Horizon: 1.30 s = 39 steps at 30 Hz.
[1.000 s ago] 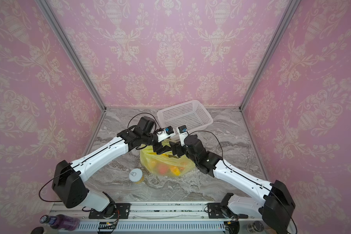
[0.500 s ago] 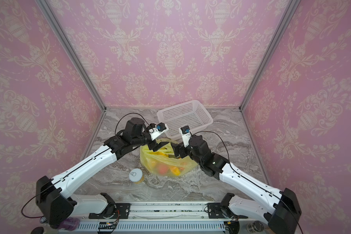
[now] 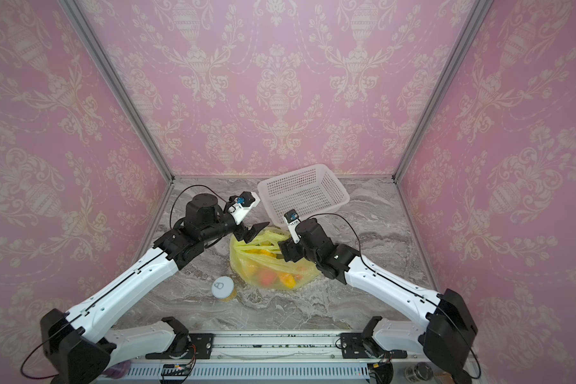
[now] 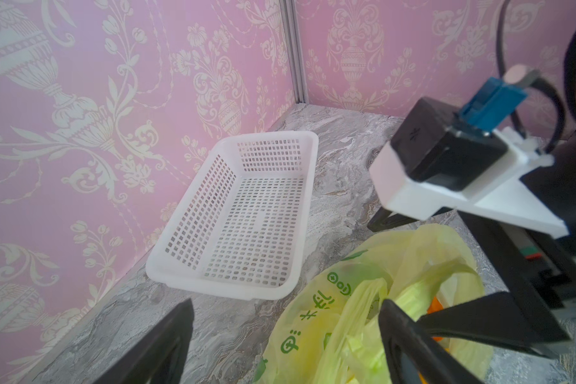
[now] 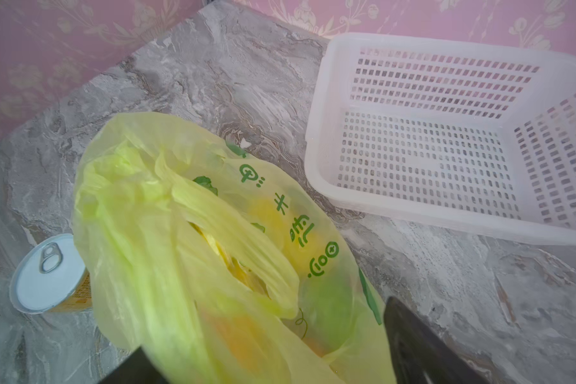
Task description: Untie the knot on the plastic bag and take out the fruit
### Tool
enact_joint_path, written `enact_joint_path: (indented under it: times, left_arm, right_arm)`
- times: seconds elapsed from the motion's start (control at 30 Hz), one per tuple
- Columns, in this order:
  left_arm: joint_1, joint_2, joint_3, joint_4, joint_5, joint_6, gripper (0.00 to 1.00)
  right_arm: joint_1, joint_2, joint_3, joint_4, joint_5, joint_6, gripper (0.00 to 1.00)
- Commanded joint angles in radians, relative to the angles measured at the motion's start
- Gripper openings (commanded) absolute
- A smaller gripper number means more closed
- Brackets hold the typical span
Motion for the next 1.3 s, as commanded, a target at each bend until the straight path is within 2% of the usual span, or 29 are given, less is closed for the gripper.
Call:
enact_joint_path:
  times: [0.0, 0.13, 0.17, 0.23, 0.43, 0.6, 0.8, 0.97, 1.07, 1.2, 1.27]
  left_arm:
    - [0.004, -0.003, 0.009, -0.012, 0.028, -0.019, 0.89]
    - [0.004, -0.011, 0.011, -0.038, 0.063, -0.001, 0.88]
    - [0.004, -0.014, 0.011, -0.045, 0.078, 0.007, 0.87]
    - [0.004, -0.018, 0.009, -0.061, 0.106, 0.024, 0.87]
    - [0.003, -0.005, 0.034, -0.102, 0.207, 0.062, 0.86]
    - [-0.031, 0.079, 0.161, -0.22, 0.244, 0.142, 0.88]
    - [-0.093, 0.269, 0.464, -0.419, 0.147, 0.302, 0.89]
    - [-0.102, 0.505, 0.834, -0.746, 0.207, 0.479, 0.88]
    - [-0.123, 0.636, 0.981, -0.915, 0.187, 0.6, 0.88]
    - [-0.162, 0.815, 1.174, -1.099, 0.103, 0.661, 0.78]
    - [-0.171, 0.925, 1.317, -1.221, 0.081, 0.663, 0.75]
  right_arm:
    - [0.001, 0.036, 0.094, -0.003, 0.005, -0.015, 0.62]
    - [-0.003, 0.076, 0.161, -0.005, 0.052, -0.019, 0.16]
    - [-0.005, 0.077, 0.174, -0.012, 0.079, -0.014, 0.08]
    - [-0.012, 0.057, 0.183, -0.022, 0.113, -0.001, 0.0]
    - [-0.035, -0.169, 0.04, 0.06, 0.174, 0.067, 0.0]
    - [-0.059, -0.384, -0.134, 0.135, 0.202, 0.15, 0.0]
    - [-0.065, -0.529, -0.249, 0.174, 0.222, 0.219, 0.0]
    - [-0.068, -0.565, -0.293, 0.21, 0.212, 0.254, 0.0]
    - [-0.069, -0.557, -0.295, 0.21, 0.215, 0.264, 0.0]
    - [-0.071, -0.554, -0.295, 0.213, 0.208, 0.265, 0.0]
    - [-0.072, -0.558, -0.296, 0.213, 0.203, 0.266, 0.0]
